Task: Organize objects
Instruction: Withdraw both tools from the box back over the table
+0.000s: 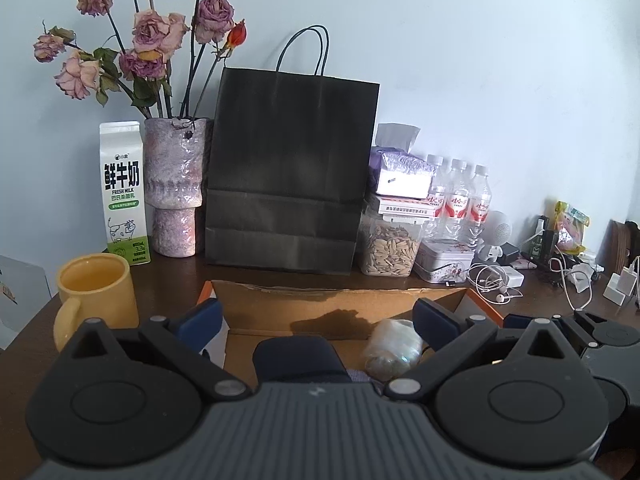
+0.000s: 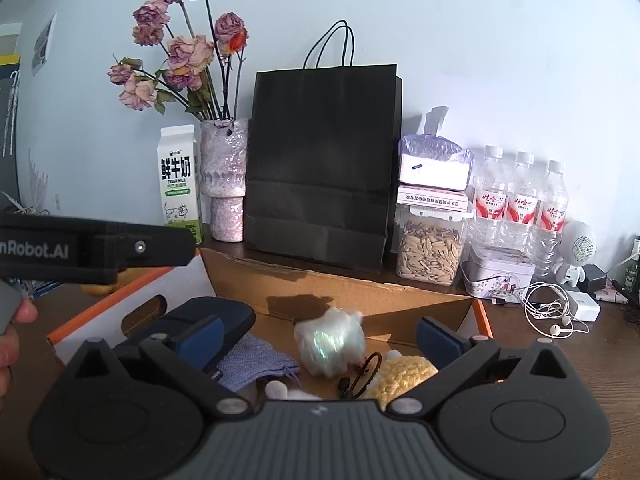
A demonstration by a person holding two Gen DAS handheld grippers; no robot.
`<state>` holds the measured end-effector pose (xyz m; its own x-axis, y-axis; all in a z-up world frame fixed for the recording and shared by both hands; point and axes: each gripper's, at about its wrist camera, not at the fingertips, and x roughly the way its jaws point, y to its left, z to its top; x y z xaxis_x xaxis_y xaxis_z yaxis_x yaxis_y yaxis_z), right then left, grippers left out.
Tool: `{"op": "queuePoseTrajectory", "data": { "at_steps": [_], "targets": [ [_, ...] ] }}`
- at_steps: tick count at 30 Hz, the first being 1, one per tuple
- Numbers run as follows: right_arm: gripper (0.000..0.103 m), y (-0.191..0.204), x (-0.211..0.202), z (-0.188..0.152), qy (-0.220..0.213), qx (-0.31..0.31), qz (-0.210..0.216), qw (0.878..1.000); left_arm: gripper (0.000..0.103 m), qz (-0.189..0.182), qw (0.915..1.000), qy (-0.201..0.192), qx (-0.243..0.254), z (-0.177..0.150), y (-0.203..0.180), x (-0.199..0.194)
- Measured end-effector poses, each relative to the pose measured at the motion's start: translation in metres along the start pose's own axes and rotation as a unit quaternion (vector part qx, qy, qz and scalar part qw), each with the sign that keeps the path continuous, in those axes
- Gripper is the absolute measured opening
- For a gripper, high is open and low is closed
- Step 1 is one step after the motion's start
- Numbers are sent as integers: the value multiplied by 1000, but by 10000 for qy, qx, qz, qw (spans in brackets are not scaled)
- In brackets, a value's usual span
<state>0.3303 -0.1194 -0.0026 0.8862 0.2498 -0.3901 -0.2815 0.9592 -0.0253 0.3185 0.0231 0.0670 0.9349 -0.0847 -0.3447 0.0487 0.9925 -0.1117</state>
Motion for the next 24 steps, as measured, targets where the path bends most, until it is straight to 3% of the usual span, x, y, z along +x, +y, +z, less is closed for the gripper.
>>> {"op": "queuePoseTrajectory", "data": {
  "at_steps": [24],
  "targets": [
    [103, 24, -104, -59, 366, -19, 35, 9993, 103, 186, 9980, 599, 51, -62, 7, -93]
  ]
}}
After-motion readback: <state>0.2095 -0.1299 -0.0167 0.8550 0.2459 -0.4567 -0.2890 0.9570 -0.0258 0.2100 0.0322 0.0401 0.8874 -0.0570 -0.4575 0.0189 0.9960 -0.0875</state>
